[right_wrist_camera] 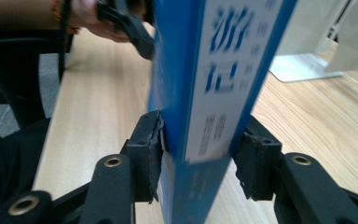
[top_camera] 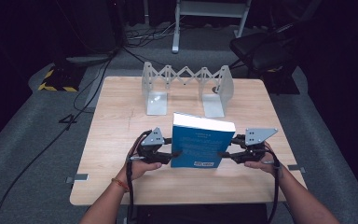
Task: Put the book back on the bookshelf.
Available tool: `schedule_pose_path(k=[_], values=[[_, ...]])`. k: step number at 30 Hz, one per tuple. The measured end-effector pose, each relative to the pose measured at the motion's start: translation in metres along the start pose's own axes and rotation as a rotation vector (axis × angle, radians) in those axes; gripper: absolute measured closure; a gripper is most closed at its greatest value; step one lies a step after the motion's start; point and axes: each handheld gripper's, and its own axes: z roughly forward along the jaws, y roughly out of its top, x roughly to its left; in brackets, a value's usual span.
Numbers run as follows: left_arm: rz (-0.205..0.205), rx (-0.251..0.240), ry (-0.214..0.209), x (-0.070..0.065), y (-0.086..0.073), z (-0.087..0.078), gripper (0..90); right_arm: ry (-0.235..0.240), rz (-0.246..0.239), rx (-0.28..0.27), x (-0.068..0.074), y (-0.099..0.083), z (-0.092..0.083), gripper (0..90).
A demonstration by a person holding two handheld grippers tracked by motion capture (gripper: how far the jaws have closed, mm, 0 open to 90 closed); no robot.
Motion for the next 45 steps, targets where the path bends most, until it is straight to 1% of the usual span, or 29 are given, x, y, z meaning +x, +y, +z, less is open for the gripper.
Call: schedule_pose_path(k=[1,2,4,6,7,11,13,16,18,21,23,24,27,29,33,34,36,37,38,39,40,41,42,44,45], values=[[0.001,0.002,-0.001,0.000,0.002,0.002,44.6,-0.002,-0.008,-0.002,0.003,0.001,0.000,57.1],[0.002,0.004,-0.002,0.001,0.003,0.004,44.6,-0.019,-0.012,0.001,0.007,0.003,0.001,57.5],[0.003,0.002,0.002,0.000,0.005,0.009,43.3,-0.065,-0.021,0.007,0.016,0.005,0.000,58.1],[0.004,-0.004,-0.003,0.000,0.006,0.012,43.3,-0.120,-0.003,0.004,0.023,0.004,-0.001,57.9],[0.006,-0.004,-0.006,0.000,0.007,0.014,43.3,-0.134,-0.003,0.004,0.025,0.003,-0.003,58.0],[0.019,-0.001,-0.024,-0.002,0.013,0.024,42.7,-0.165,0.010,-0.002,0.031,-0.001,-0.012,58.1],[0.024,-0.005,-0.035,-0.002,0.016,0.031,42.5,-0.176,0.016,-0.004,0.031,-0.003,-0.017,57.8],[0.028,-0.013,-0.036,-0.003,0.022,0.043,41.7,-0.193,0.038,-0.024,0.030,-0.006,-0.025,57.4],[0.031,-0.012,-0.035,-0.004,0.026,0.050,40.9,-0.203,0.054,-0.048,0.029,-0.008,-0.030,57.5],[0.033,-0.020,-0.044,-0.004,0.030,0.060,39.3,-0.212,0.054,-0.064,0.029,-0.009,-0.033,57.2],[0.036,-0.017,-0.051,-0.003,0.034,0.067,38.8,-0.234,0.047,-0.073,0.029,-0.009,-0.035,57.3],[0.039,-0.010,-0.048,-0.003,0.038,0.070,38.5,-0.244,0.043,-0.077,0.029,-0.009,-0.036,57.5],[0.041,-0.001,-0.041,-0.003,0.043,0.078,36.1,-0.250,0.055,-0.086,0.025,-0.008,-0.037,57.3],[0.040,-0.006,-0.050,0.000,0.044,0.080,36.0,-0.264,0.060,-0.087,0.024,-0.008,-0.038,57.2],[0.034,-0.025,-0.058,0.001,0.042,0.082,35.0,-0.278,0.065,-0.089,0.024,-0.009,-0.038,57.2],[0.035,-0.025,-0.059,0.001,0.042,0.082,34.4,-0.280,0.057,-0.090,0.024,-0.009,-0.037,57.3],[0.035,-0.022,-0.058,0.000,0.041,0.081,33.9,-0.277,0.065,-0.093,0.024,-0.009,-0.036,57.5],[0.044,-0.015,-0.049,-0.001,0.040,0.079,33.9,-0.278,0.063,-0.092,0.025,-0.008,-0.035,57.5],[0.043,-0.009,-0.038,-0.002,0.039,0.077,33.4,-0.282,0.061,-0.093,0.026,-0.008,-0.034,57.5],[0.032,-0.004,-0.033,-0.002,0.038,0.075,33.3,-0.280,0.055,-0.093,0.027,-0.007,-0.033,57.5],[0.021,0.009,-0.006,-0.001,0.035,0.069,33.4,-0.280,0.053,-0.095,0.028,-0.007,-0.032,57.7],[0.019,0.018,0.002,-0.001,0.034,0.065,32.7,-0.281,0.060,-0.097,0.030,-0.006,-0.031,58.6],[0.013,0.038,0.022,0.000,0.030,0.059,30.9,-0.279,0.060,-0.097,0.030,-0.006,-0.031,59.1],[-0.001,0.072,0.048,0.001,0.021,0.048,25.7,-0.287,0.066,-0.091,0.032,-0.005,-0.030,59.9],[-0.006,0.094,0.059,0.001,0.017,0.043,24.9,-0.290,0.069,-0.091,0.032,-0.005,-0.030,60.2]])
